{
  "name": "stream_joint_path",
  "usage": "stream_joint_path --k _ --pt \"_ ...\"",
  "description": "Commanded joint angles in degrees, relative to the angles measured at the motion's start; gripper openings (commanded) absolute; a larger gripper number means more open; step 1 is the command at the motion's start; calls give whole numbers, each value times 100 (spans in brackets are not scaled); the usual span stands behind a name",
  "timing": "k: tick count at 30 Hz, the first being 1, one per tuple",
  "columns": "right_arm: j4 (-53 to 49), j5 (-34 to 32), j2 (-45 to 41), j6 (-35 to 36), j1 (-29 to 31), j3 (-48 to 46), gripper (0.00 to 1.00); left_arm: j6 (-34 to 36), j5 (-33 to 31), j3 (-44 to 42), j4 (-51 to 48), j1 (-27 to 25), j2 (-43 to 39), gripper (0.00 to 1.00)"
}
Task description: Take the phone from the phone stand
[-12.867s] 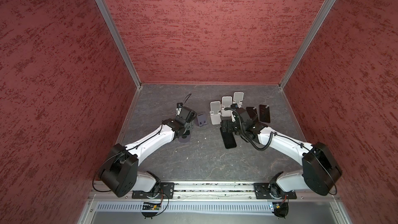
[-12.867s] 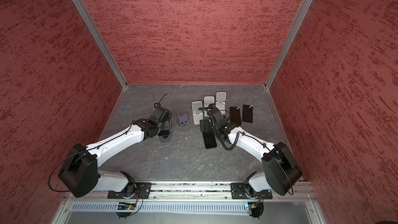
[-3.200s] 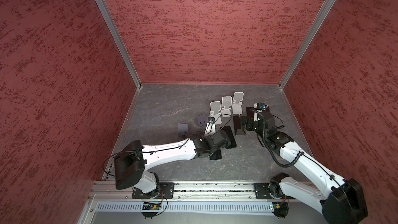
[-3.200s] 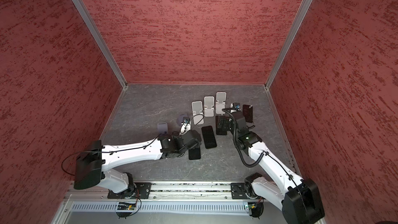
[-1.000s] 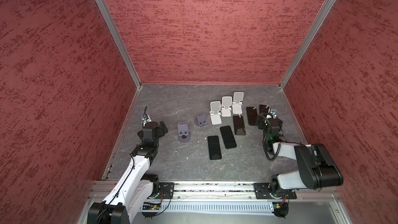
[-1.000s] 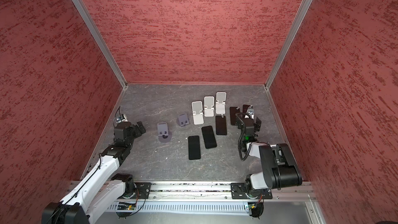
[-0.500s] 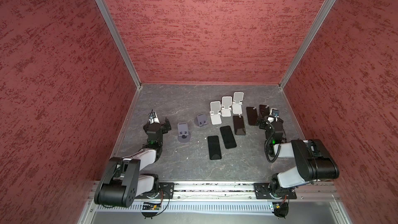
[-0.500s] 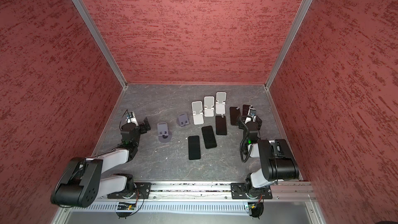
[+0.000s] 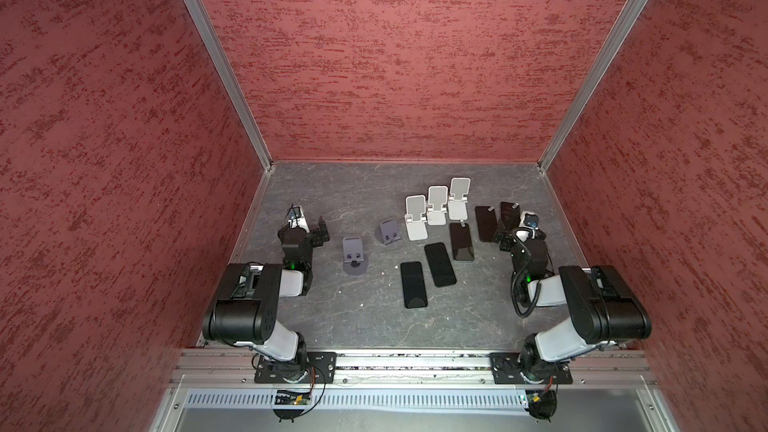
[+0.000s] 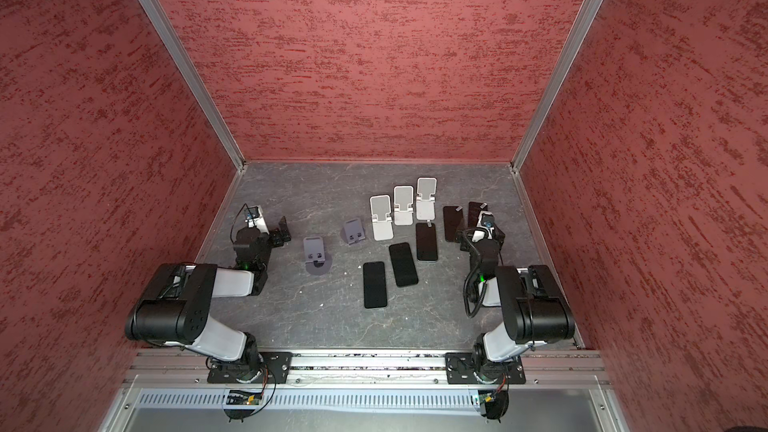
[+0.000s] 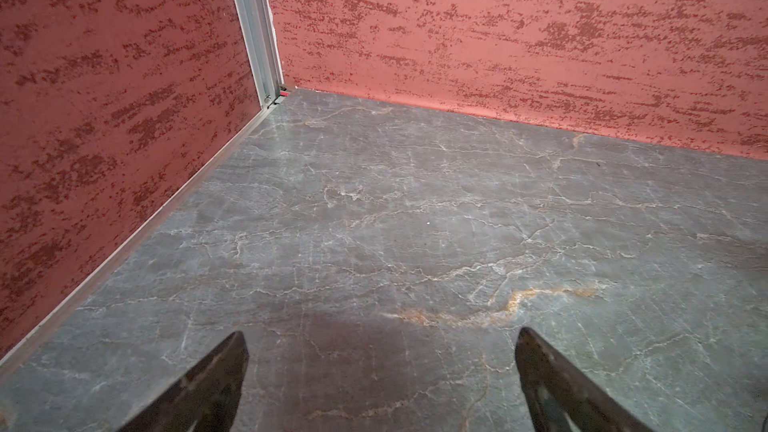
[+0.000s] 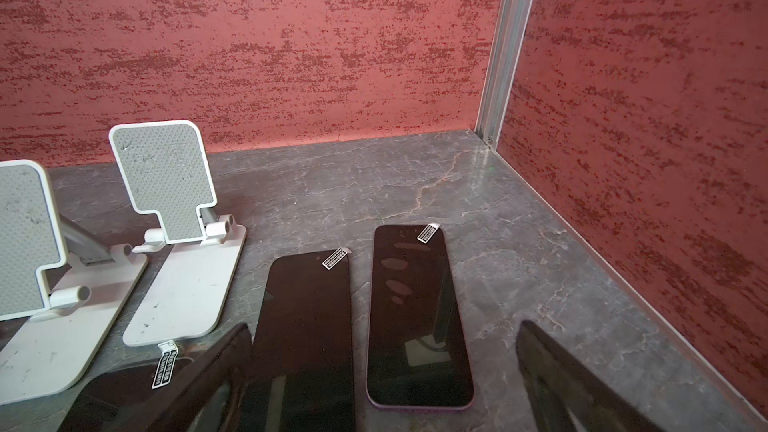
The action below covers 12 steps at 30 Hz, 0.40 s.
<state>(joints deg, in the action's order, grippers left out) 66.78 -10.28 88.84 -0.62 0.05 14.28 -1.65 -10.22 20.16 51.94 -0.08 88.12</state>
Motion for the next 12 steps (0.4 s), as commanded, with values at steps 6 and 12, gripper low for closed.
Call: stream_joint_path --k 6,12 --pt "240 9 18 2 -32 57 99 -20 126 58 147 26 1 100" --pt "278 25 16 -20 -68 51 99 -20 129 58 127 16 -6 99"
